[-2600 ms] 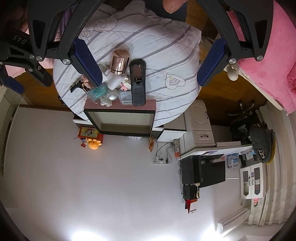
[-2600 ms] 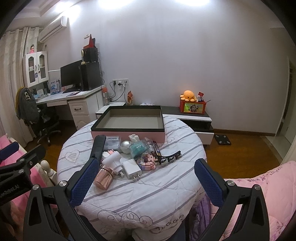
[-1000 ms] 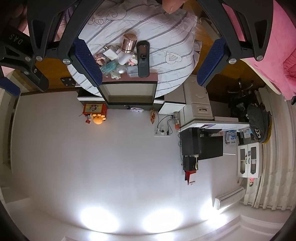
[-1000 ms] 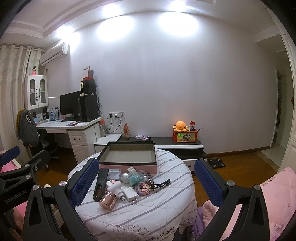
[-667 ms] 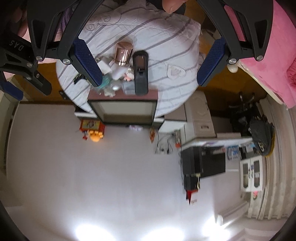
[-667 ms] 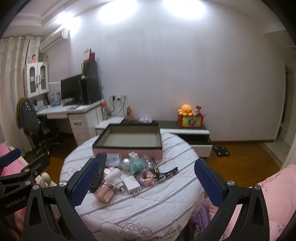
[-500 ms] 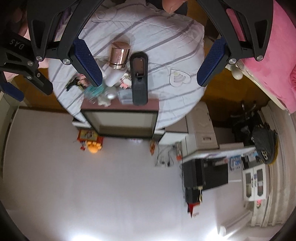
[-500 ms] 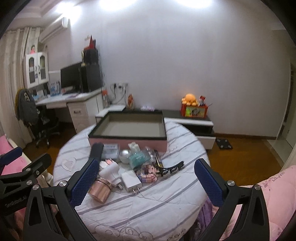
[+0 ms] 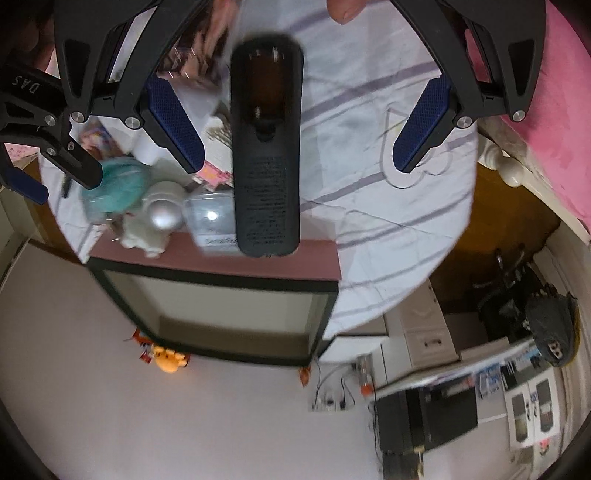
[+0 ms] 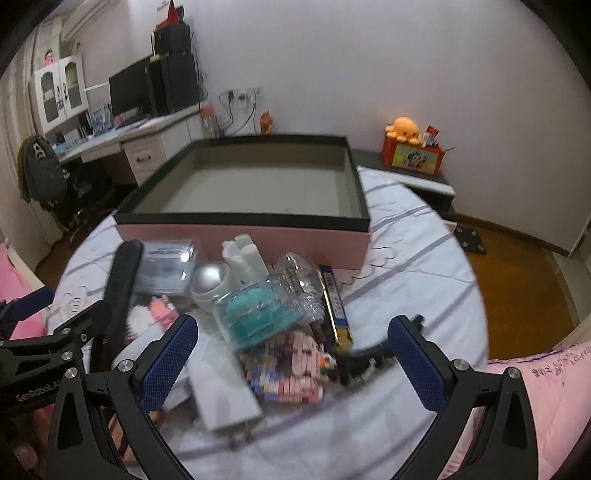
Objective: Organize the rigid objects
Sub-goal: 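Grasp the black remote with the left tool while the right tool grasps the teal-lidded container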
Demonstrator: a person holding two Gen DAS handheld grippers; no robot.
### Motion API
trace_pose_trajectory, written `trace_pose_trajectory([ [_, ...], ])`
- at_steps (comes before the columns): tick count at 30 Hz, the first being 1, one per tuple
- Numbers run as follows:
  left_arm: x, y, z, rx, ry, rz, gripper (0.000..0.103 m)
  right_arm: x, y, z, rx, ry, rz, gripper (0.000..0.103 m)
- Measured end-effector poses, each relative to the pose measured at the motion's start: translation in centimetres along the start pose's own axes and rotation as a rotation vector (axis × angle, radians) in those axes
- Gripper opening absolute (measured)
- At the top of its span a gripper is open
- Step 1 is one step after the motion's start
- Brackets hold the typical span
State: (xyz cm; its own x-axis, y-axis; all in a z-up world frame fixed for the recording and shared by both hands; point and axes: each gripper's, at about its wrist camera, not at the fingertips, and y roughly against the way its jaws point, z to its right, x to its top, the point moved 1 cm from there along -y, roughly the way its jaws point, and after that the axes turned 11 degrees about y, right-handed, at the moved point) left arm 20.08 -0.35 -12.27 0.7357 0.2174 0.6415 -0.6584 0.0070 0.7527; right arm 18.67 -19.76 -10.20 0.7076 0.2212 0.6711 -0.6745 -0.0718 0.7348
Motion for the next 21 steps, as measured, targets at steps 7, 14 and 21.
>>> trace_pose_trajectory([
  [7, 0.6, -3.8, 0.0, -0.038, 0.040, -0.078, 0.103, 0.2, -3.0, 0.1, 0.077, 0.003, -0.038, 0.092],
  [14, 0.6, -5.1, -0.4, -0.125, 0.082, -0.124, 0.102, 0.7, -3.7, -0.3, 0.105, 0.022, -0.022, 0.069],
  [21, 0.6, -4.6, 0.1, -0.225, 0.091, -0.139, 0.071, 0.7, -3.4, -0.5, 0.132, 0.027, -0.017, 0.057],
])
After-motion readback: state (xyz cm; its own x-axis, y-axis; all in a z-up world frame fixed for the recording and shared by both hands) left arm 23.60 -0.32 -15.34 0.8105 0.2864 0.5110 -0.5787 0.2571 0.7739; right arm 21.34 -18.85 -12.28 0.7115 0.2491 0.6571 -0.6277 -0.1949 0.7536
